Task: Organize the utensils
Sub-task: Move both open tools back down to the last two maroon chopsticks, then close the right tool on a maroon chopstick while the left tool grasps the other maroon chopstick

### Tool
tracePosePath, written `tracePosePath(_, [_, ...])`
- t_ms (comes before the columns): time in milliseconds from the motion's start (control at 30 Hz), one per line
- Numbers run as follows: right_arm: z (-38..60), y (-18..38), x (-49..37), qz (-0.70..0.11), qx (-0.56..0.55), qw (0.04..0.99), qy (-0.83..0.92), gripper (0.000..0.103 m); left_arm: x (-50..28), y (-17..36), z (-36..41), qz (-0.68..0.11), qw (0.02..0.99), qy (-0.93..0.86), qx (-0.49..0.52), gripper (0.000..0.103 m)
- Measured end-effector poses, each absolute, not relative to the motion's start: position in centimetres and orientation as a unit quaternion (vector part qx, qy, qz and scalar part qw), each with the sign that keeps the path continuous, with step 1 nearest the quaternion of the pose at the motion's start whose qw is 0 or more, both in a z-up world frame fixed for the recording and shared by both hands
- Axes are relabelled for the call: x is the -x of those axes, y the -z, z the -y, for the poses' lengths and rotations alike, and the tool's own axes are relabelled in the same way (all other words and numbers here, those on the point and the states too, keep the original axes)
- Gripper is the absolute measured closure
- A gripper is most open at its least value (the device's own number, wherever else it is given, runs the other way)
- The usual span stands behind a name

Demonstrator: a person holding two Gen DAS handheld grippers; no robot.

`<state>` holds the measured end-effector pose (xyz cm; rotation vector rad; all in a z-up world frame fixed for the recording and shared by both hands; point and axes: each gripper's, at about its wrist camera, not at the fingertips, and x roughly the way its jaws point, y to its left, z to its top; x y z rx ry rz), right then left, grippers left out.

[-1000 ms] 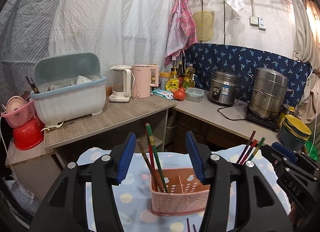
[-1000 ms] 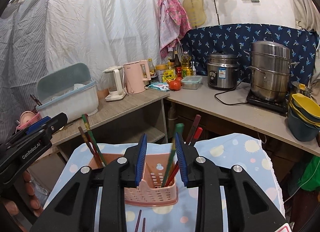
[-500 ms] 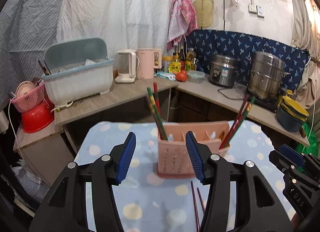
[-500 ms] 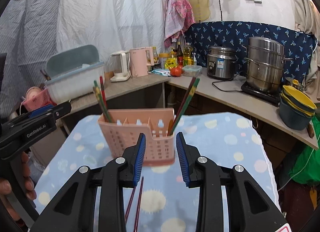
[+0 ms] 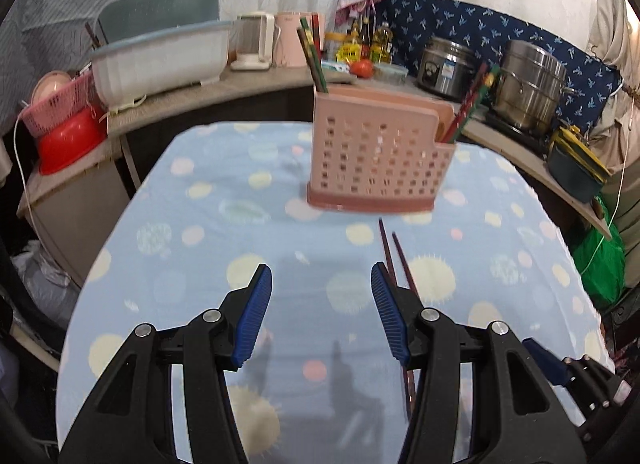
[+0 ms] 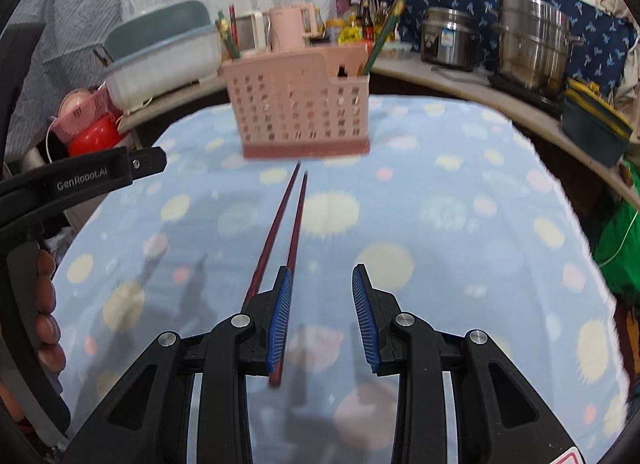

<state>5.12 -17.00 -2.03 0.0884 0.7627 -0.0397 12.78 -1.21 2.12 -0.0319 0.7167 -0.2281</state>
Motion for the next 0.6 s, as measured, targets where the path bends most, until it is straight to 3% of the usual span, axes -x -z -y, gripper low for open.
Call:
tracePosePath(467, [14.3, 5.8, -4.8, -0.413, -0.044, 0.910, -0.001, 0.075, -9.6, 3.0, 0.3, -0.402, 0.910, 0.099, 0.023, 0.054])
tracePosePath(600, [14.0, 6.3, -5.2, -0.423, -0.041, 0.905, 0.001, 0.087, -9.4, 3.8, 0.2, -0.411, 0.906, 0.099, 0.024, 0.054])
